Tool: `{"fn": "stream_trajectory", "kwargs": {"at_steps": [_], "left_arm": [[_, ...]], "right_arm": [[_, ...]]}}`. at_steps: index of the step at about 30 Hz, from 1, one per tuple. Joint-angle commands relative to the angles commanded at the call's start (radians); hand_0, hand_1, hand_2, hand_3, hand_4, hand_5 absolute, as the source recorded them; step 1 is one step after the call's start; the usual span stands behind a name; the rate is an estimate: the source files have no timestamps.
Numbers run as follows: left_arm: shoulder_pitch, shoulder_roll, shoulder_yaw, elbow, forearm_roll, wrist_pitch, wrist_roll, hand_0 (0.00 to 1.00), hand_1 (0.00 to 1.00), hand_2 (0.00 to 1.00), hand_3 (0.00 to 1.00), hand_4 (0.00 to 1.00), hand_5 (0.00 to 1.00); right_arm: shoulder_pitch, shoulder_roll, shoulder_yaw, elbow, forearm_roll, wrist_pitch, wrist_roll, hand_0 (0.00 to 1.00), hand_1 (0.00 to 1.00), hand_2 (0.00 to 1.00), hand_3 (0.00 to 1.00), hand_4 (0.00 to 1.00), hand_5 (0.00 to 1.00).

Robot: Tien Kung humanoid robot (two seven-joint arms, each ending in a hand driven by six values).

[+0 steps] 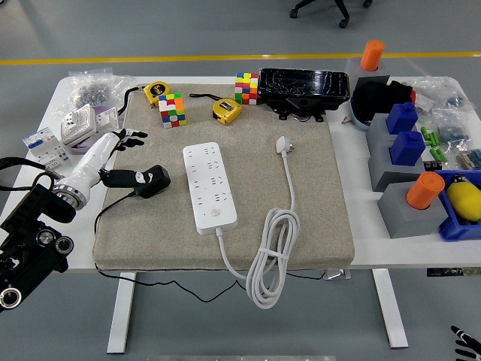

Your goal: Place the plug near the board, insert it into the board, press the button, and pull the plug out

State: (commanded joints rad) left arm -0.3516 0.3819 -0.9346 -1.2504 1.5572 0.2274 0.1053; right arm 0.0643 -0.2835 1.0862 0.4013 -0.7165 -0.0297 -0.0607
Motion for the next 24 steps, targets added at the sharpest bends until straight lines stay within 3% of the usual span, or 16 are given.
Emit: {"fn": "stream_trajectory", "kwargs": {"at_steps": [13,14,24], "left_arm": [[-0.065,-0.031,0.083,0.103,-0.016,-0.004,0.014,0.785,0.802,0.761,0.759,0.998,0.27],[-0.069,-0.034,0.087,0.112,-0.013,-0.002,0.017,0.775,0.76,0.697,0.698,0.998,0.226],[-0.093,-0.063,0.096,0.165,0.039,0.014,0.042,0.756,0.729,0.665,0.655,0.989,0.171]], "right_arm": [[-0.006,0.002,0.007,-0.002,0.0,0.001,-0.001,0.656,0.666,0.665,0.559,0.913,0.51],[-0.007,0.002,0.009,-0.002,0.0,0.0,-0.001,0.657,0.666,0.665,0.558,0.913,0.51],[-0.009,0.007,0.016,-0.002,0.0,0.0,0.001,0.657,0.666,0.665,0.559,0.913,0.51]]}}
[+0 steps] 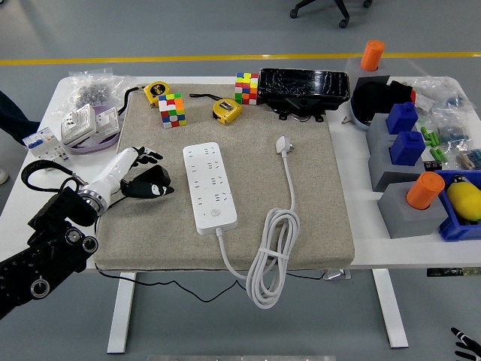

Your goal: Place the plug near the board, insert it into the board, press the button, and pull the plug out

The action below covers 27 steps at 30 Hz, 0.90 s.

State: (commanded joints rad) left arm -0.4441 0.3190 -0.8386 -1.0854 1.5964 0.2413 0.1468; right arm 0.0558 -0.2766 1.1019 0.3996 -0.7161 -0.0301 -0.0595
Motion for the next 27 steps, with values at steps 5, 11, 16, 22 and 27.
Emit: {"fn": "stream_trajectory", "kwargs": {"at_steps": [5,11,16,22,27], "left_arm": [[-0.008,-0.003,0.007,0.012,0.01,0.009,0.009,0.694,0.632,0.594,0.604,0.922,0.083],[-0.015,-0.005,0.007,0.017,0.0,0.014,0.02,0.6,0.519,0.574,0.579,0.872,0.046],[-0.017,-0.005,0.005,0.015,-0.005,0.008,0.035,0.398,0.471,0.567,0.576,0.846,0.006],[-0.017,-0.005,-0.004,0.009,-0.024,0.0,0.044,0.348,0.422,0.539,0.573,0.792,0.002],[-0.017,-0.003,-0.01,-0.001,-0.041,-0.021,0.049,0.347,0.412,0.527,0.568,0.794,0.002]], "right_arm": [[0.001,0.0,0.003,0.0,0.0,-0.001,0.001,0.656,0.666,0.665,0.558,0.913,0.51],[0.003,-0.001,0.005,0.001,0.0,-0.002,0.002,0.657,0.666,0.665,0.558,0.913,0.51],[0.004,0.0,0.004,0.001,0.0,-0.002,0.003,0.658,0.665,0.665,0.558,0.913,0.51],[0.004,0.0,0.003,0.001,0.0,-0.002,0.004,0.658,0.665,0.665,0.558,0.913,0.51],[0.004,-0.001,0.005,0.001,0.0,-0.002,0.004,0.658,0.666,0.664,0.558,0.912,0.51]]}}
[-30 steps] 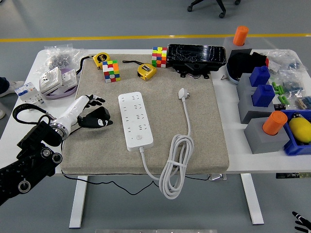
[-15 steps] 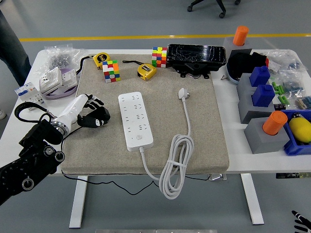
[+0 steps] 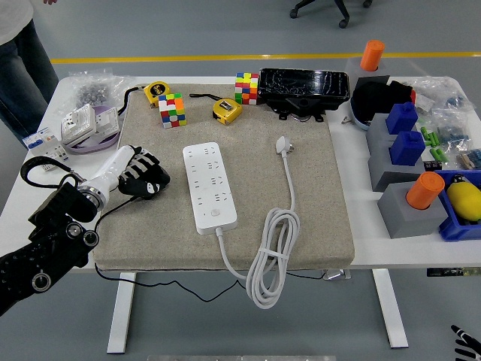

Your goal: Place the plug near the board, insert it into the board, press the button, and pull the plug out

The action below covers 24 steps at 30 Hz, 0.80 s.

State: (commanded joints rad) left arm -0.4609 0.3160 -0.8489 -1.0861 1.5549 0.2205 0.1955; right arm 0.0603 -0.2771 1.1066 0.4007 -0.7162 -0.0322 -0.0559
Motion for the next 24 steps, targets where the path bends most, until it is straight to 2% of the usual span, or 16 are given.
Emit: {"fn": "stream_trajectory", "kwargs": {"at_steps": [8,12,17,24], "left_arm": [[0.0,0.003,-0.012,-0.052,-0.002,0.006,-0.038,0.357,0.409,0.523,0.567,0.78,0.002],[-0.009,0.005,-0.001,-0.077,-0.025,0.004,-0.094,0.36,0.406,0.524,0.566,0.784,0.002],[-0.039,0.012,0.05,-0.076,-0.041,-0.009,-0.174,0.355,0.407,0.524,0.566,0.793,0.002],[-0.074,0.019,0.1,-0.051,-0.023,-0.019,-0.213,0.36,0.408,0.524,0.566,0.791,0.002]], "right_arm": [[-0.001,-0.001,-0.001,0.0,0.0,-0.001,0.001,0.659,0.665,0.665,0.558,0.912,0.509],[-0.002,-0.002,-0.003,0.002,0.001,-0.001,0.002,0.657,0.666,0.663,0.558,0.912,0.51],[-0.001,-0.003,-0.003,0.002,0.002,-0.002,0.003,0.658,0.665,0.663,0.558,0.912,0.509],[0.0,-0.006,-0.008,0.001,0.003,-0.002,0.002,0.655,0.665,0.664,0.558,0.912,0.509]]}}
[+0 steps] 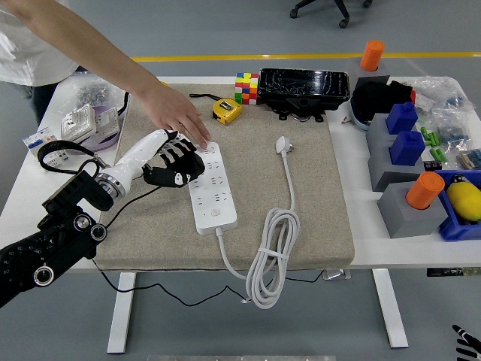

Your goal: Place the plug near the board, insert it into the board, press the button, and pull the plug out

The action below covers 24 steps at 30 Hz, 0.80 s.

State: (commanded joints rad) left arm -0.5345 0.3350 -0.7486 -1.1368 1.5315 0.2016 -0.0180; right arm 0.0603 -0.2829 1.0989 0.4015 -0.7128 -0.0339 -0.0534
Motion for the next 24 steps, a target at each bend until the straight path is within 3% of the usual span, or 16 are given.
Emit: {"fn": "stream_trajectory", "kwargs": {"at_steps": [8,24], "left_arm": [[-0.014,0.006,0.036,0.042,0.003,-0.011,-0.013,0.373,0.408,0.523,0.566,0.793,0.002],[-0.017,0.005,0.058,0.058,0.012,-0.013,-0.019,0.376,0.407,0.521,0.566,0.794,0.002]], "right_arm": [[0.003,-0.002,-0.009,0.001,0.002,0.0,0.0,0.658,0.664,0.663,0.557,0.911,0.508],[0.004,-0.003,-0.015,0.001,0.004,0.0,0.0,0.657,0.664,0.661,0.557,0.911,0.507]]}}
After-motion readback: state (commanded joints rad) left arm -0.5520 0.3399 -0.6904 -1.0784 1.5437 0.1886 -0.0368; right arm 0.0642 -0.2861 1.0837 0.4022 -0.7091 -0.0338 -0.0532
